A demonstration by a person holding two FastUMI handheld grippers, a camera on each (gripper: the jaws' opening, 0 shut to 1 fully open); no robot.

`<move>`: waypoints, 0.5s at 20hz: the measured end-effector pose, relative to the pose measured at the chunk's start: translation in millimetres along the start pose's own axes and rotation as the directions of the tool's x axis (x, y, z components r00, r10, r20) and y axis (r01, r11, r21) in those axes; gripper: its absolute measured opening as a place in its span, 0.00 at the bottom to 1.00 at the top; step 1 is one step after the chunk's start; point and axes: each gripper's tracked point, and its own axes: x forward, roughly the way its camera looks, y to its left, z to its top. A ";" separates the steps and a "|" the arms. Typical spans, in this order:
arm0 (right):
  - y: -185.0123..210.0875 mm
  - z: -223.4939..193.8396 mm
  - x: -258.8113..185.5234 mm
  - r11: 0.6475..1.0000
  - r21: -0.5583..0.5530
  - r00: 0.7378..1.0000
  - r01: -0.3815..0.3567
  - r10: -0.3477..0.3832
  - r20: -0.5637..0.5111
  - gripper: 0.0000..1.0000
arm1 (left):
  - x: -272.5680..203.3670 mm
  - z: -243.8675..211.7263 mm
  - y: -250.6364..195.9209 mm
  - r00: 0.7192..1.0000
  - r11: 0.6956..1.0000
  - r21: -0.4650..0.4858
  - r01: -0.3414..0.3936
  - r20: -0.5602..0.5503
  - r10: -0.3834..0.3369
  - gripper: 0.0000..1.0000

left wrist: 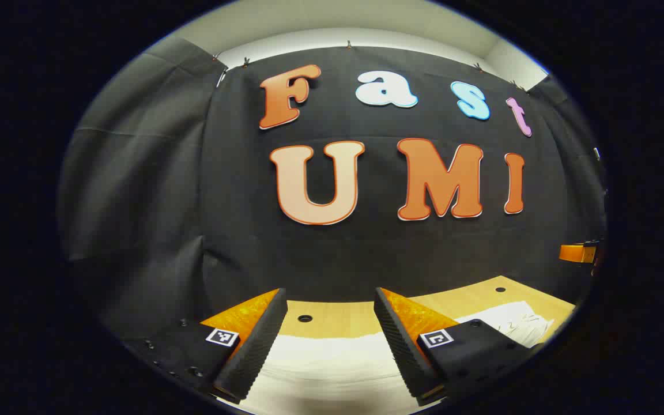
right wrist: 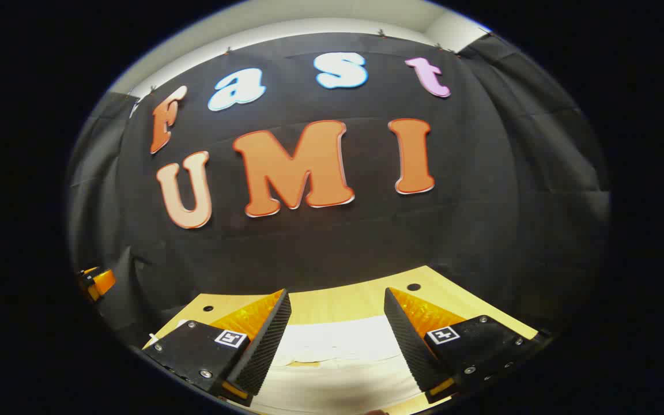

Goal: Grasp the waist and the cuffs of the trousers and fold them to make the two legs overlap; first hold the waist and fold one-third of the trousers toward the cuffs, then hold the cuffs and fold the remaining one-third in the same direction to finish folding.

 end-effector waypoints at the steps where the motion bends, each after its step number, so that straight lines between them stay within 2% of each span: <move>1: 12.8 0.8 0.0 0.999 -0.021 1.000 -0.031 0.031 -0.004 1.00 | -5.9 1.5 14.4 1.000 1.000 -0.003 -0.024 0.008 0.024 0.98; 2: 22.7 -0.3 1.6 0.997 -0.042 0.998 -0.060 0.059 -0.006 0.98 | -11.2 4.0 26.2 0.999 0.999 -0.010 -0.045 0.017 0.046 0.94; 6: 37.4 5.7 -3.1 0.993 -0.062 0.995 -0.103 0.102 -0.011 1.00 | -14.9 2.7 43.1 0.997 0.996 -0.049 -0.076 0.006 0.076 0.98; 8: 34.3 7.4 -4.2 0.994 -0.047 0.995 -0.099 0.099 -0.017 0.98 | -11.6 0.5 43.6 0.997 0.994 -0.088 -0.072 -0.003 0.072 0.98; 9: 29.8 9.4 -4.0 0.995 -0.046 0.996 -0.085 0.085 -0.011 0.98 | -11.6 0.7 44.2 0.998 0.992 -0.105 -0.067 -0.005 0.067 0.95; 10: 26.0 9.6 -3.2 0.996 -0.048 0.997 -0.074 0.074 -0.010 0.97 | -10.0 0.2 43.5 0.998 0.992 -0.107 -0.066 -0.007 0.065 0.98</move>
